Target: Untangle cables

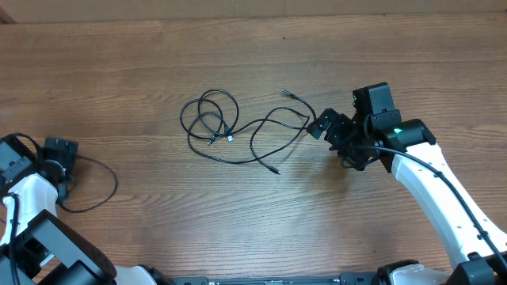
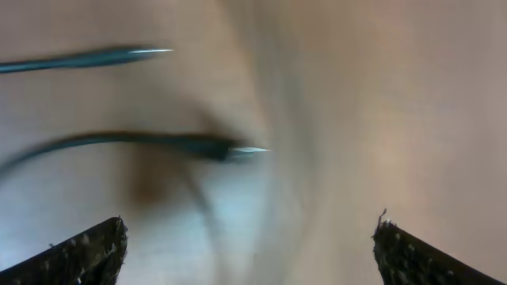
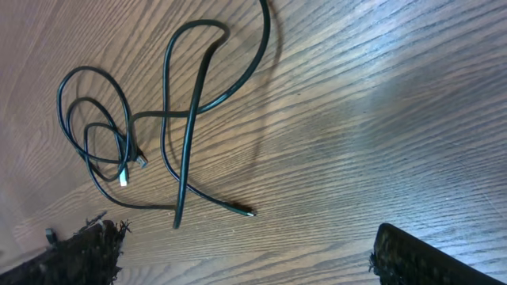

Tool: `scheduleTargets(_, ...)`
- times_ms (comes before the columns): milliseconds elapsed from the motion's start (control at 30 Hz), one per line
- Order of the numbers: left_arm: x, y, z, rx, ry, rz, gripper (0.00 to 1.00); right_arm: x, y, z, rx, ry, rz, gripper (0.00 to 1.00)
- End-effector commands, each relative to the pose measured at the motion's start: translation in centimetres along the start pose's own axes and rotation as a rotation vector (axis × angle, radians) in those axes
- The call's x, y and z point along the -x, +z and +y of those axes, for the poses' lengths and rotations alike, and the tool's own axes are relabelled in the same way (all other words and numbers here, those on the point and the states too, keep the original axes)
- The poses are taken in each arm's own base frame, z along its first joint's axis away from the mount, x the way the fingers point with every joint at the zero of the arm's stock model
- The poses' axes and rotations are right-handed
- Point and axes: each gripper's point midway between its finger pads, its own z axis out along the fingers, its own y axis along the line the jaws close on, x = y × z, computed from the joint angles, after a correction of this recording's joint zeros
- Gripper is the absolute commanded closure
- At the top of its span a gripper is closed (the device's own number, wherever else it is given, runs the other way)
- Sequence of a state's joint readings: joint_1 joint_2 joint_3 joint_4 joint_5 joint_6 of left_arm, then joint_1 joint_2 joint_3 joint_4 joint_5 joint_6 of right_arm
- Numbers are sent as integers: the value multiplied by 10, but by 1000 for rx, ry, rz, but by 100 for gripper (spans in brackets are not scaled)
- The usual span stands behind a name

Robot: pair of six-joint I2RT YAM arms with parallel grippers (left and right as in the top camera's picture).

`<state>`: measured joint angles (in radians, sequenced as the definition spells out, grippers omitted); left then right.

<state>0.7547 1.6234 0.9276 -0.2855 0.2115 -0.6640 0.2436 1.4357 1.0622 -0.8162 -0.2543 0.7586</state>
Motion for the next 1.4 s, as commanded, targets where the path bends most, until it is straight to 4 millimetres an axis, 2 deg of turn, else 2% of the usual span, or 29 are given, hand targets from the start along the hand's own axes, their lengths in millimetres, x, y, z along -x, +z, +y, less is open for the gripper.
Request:
scheduleTargets(0,7,-31,-86,-379,94,90,0,3,-1,2,0,-9,-13,0)
scheduleTargets(133,19,-68,-133,-550,143,122,0,3,-1,2,-1,-9,-13,0)
scheduleTargets(167,23,-91,-153,-620,171,134,0,3,-1,2,0,-9,-13,0)
scheduleTargets(267,22,-127,-179,-703,222,145,0,3,-1,2,0,-9,-13,0)
scheduleTargets(400,3,-163,-204,-739,351,105,0,3,-1,2,0,-9,-13,0)
scheduleTargets(467,-10,-171,-207,-689,383,83,0,3,-1,2,0,-9,-13,0)
scheduleTargets(600,-42,-172,-201,-520,432,49,0,3,-1,2,-1,-9,-13,0)
scheduleTargets(767,-115,-165,-217,-456,623,120,0,3,-1,2,-1,-9,-13,0)
scheduleTargets(800,-137,-160,-223,-450,702,136,1,3,-1,2,0,-9,-13,0)
scheduleTargets(1033,-230,-128,-229,-407,852,313,0,3,-1,2,-1,-9,-13,0)
scheduleTargets(1100,-255,-116,-224,-360,801,387,0,3,-1,2,-1,-9,-13,0)
scheduleTargets(1233,-308,-96,-211,-223,524,581,0,3,-1,2,-1,-9,-13,0)
scheduleTargets(1267,-325,-94,-211,-206,450,647,0,3,-1,2,-1,-9,-13,0)
scheduleTargets(1300,-354,-93,-209,-194,401,763,0,3,-1,2,0,-9,-13,0)
scheduleTargets(1367,-377,-89,-207,-178,374,841,0,3,-1,2,0,-9,-13,0)
